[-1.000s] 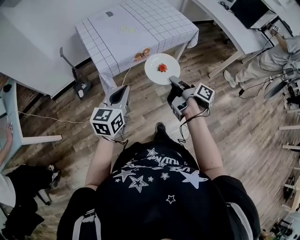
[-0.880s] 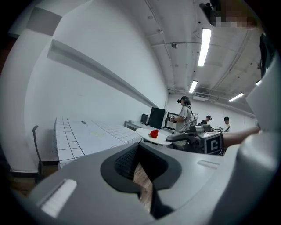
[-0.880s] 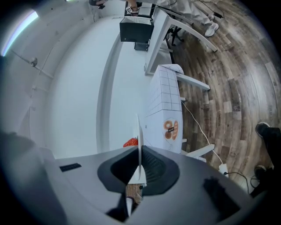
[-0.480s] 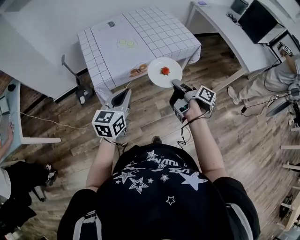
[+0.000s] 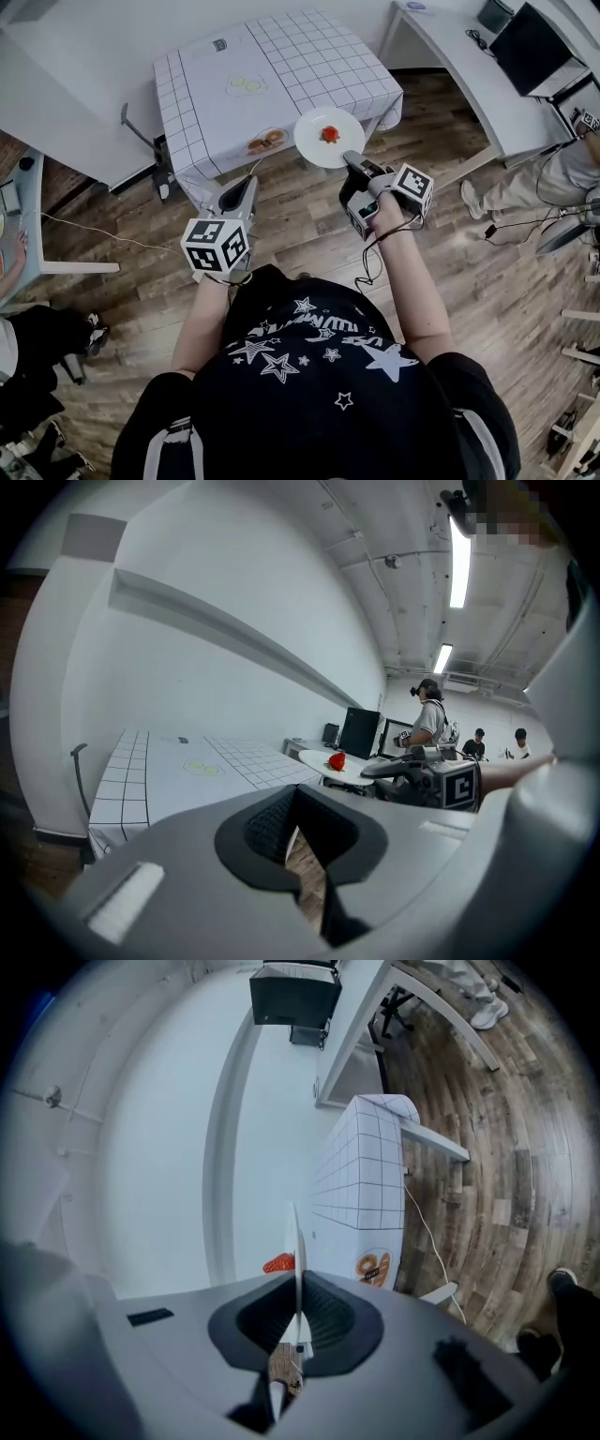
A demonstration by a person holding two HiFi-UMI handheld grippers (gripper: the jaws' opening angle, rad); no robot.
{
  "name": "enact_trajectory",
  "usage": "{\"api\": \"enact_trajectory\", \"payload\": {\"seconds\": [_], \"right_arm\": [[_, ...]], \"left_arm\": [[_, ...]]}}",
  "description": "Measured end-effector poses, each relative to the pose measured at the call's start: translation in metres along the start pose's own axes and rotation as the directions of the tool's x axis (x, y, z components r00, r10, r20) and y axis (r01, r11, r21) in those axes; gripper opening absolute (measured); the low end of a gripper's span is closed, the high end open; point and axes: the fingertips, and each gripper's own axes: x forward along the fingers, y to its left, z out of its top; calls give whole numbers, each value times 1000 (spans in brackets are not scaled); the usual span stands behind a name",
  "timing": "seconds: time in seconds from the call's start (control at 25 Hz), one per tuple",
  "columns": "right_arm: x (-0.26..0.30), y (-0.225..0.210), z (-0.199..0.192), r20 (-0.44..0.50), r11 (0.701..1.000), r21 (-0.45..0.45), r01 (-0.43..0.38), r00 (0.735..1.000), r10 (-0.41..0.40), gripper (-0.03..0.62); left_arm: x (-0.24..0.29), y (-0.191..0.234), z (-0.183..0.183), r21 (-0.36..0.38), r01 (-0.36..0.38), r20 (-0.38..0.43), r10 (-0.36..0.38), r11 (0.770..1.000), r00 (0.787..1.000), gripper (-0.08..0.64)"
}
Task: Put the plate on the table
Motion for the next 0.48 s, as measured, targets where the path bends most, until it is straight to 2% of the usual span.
{"api": "enact_trajectory", "payload": {"seconds": [0.08,0.2,0.36,0.48], "right_arm": [[-6,-8,12,-20,999,25,22,1000,-21,21],[-19,-16,25,-24,1000,13,5,1000,-4,21],[2,-16,31,-26,1000,13,28,999,-28,21],[-2,-17,39,-9,999,19,44,999,-44,21]], "left_arm": [[8,-13,1,10,-17,-32,18,1000,999,9],[16,-27,-2,27,-29,-11,29,999,1000,9],[36,-2,14,6,-39,-2,39,999,999,9],[49,-3,17,19,-28,-28,28,999,999,9]]}}
